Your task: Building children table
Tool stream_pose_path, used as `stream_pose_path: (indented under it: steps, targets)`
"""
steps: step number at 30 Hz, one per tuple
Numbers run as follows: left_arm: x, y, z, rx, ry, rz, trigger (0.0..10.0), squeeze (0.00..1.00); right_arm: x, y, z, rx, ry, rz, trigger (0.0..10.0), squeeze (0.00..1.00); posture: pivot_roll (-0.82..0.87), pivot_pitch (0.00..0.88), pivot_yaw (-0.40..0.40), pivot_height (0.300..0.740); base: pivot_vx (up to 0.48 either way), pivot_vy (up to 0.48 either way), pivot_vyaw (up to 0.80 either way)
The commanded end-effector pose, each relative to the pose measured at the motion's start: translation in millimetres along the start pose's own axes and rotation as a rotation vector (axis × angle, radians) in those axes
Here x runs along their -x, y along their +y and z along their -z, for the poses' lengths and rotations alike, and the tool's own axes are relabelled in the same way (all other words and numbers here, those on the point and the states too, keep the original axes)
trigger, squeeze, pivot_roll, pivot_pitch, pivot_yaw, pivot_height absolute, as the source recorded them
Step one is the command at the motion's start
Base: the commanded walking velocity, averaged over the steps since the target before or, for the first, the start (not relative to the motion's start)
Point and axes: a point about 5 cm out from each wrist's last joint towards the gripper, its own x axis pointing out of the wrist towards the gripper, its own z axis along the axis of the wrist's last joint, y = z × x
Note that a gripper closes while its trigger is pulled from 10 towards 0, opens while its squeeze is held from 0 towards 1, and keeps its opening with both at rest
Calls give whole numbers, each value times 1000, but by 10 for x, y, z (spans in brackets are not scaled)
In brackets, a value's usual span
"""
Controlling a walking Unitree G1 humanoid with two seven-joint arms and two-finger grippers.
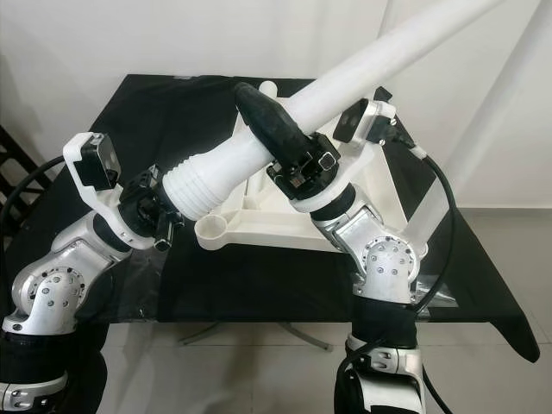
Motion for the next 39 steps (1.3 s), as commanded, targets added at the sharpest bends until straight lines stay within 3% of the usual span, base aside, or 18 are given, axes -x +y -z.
stream_pose_path:
  steps: [1,2,9,11,12,17,20,22,23,25,28,29,30,31,32,33,37,39]
  targets:
    - [-17,3,84,24,21,-18,10000,0,-71,65,65,-16,32,-51,0,0,-46,34,-34,740,0,0,0]
    - [-15,23,82,36,11,-37,10000,1000,-73,60,61,-10,31,-45,0,0,-47,35,-34,740,0,0,0]
    - [40,76,98,62,-1,-88,10000,1000,-89,14,12,31,18,-6,0,0,-46,38,-32,740,0,0,0]
    - [231,144,137,75,28,-144,10000,1000,-98,-30,-53,82,13,33,0,0,-46,38,-32,740,0,0,0]
    - [231,144,137,75,28,-144,10000,1000,-98,-30,-53,82,13,33,0,0,-46,38,-32,740,0,0,0]
    - [708,186,207,99,116,-256,10000,1000,-113,-36,-243,162,-6,53,0,0,-40,40,-32,740,0,0,0]
    - [810,190,196,95,121,-291,10000,1000,-113,-38,-300,186,-13,64,0,0,-39,40,-33,740,0,0,0]
    - [1009,208,147,69,122,-375,10000,1000,-119,-53,-412,248,-14,100,0,0,-38,40,-35,740,0,0,0]
    - [1009,208,147,69,122,-375,10000,1000,-119,-53,-412,248,-14,100,0,0,-38,40,-35,740,0,0,0]
    - [1085,270,87,-8,122,-464,10000,1000,-135,-138,-377,358,78,186,0,0,-37,41,-35,740,0,0,0]
    - [1091,292,71,-34,122,-489,10000,1000,-138,-166,-347,391,111,209,0,0,-37,41,-35,740,0,0,0]
    - [1091,348,50,-63,119,-541,10000,1000,-146,-225,-268,448,185,249,0,0,-36,44,-34,740,0,0,0]
    - [1075,412,51,-109,145,-600,10000,0,-139,-315,-169,526,277,306,0,0,-34,45,-34,740,0,0,0]
    - [1075,412,51,-109,145,-600,10000,0,-139,-315,-169,526,277,306,0,0,-34,45,-34,740,0,0,0]
    - [1049,460,64,-141,166,-643,10000,0,-114,-408,-76,593,364,364,9686,0,-29,50,-38,740,0,0,0]
    - [1000,495,84,-167,179,-676,10000,0,-84,-490,10,634,429,408,10000,0,-28,53,-40,740,0,0,0]
    - [838,518,168,-237,217,-719,10000,0,-27,-620,135,657,498,480,10000,0,-21,60,-44,740,0,0,0]
    - [762,523,233,-276,248,-745,10000,0,26,-661,220,730,606,479,10000,0,-19,66,-46,740,0,0,0]
